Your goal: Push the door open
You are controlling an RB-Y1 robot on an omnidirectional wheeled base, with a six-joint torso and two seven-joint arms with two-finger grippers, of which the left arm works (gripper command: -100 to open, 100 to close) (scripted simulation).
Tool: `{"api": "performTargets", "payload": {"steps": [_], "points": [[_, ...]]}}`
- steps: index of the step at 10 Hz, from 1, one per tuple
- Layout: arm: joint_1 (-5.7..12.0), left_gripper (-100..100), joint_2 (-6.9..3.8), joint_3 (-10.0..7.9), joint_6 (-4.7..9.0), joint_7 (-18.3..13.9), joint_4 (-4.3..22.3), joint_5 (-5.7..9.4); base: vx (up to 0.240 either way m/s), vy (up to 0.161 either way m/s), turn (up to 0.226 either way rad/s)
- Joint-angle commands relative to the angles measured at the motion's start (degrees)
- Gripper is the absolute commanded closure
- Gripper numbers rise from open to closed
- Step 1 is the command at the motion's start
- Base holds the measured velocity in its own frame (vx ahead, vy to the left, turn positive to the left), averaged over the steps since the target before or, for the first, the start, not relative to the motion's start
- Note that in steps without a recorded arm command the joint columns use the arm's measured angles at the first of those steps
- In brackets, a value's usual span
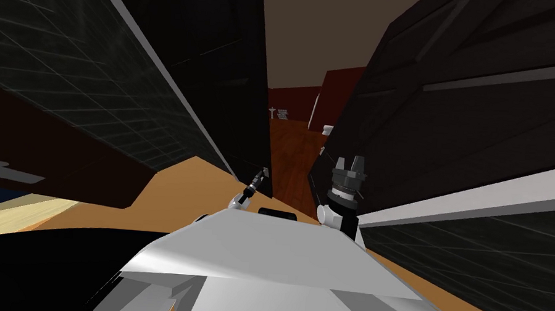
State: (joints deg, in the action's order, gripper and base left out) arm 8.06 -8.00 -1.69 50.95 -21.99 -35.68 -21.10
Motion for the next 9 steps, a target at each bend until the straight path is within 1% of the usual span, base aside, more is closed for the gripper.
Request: {"api": "performTargets", "payload": {"steps": [1,3,4,5,9], "points": [[0.21,-100,0.30,-0.17,-0.13,0.51,0.30,0.29,0.202,-0.027,-0.030],[0.36,-100,0.63,-0.32,-0.30,0.98,0.50,0.56,0.182,-0.058,-0.029],[0.31,-100,0.52,-0.27,-0.25,0.80,0.42,0.47,0.074,-0.028,0.020],[0.31,100,0.52,-0.27,-0.25,0.80,0.42,0.47,-0.016,0.003,-0.013],[0.31,100,0.52,-0.27,-0.25,0.80,0.42,0.47,-0.015,0.006,-0.004]]}}
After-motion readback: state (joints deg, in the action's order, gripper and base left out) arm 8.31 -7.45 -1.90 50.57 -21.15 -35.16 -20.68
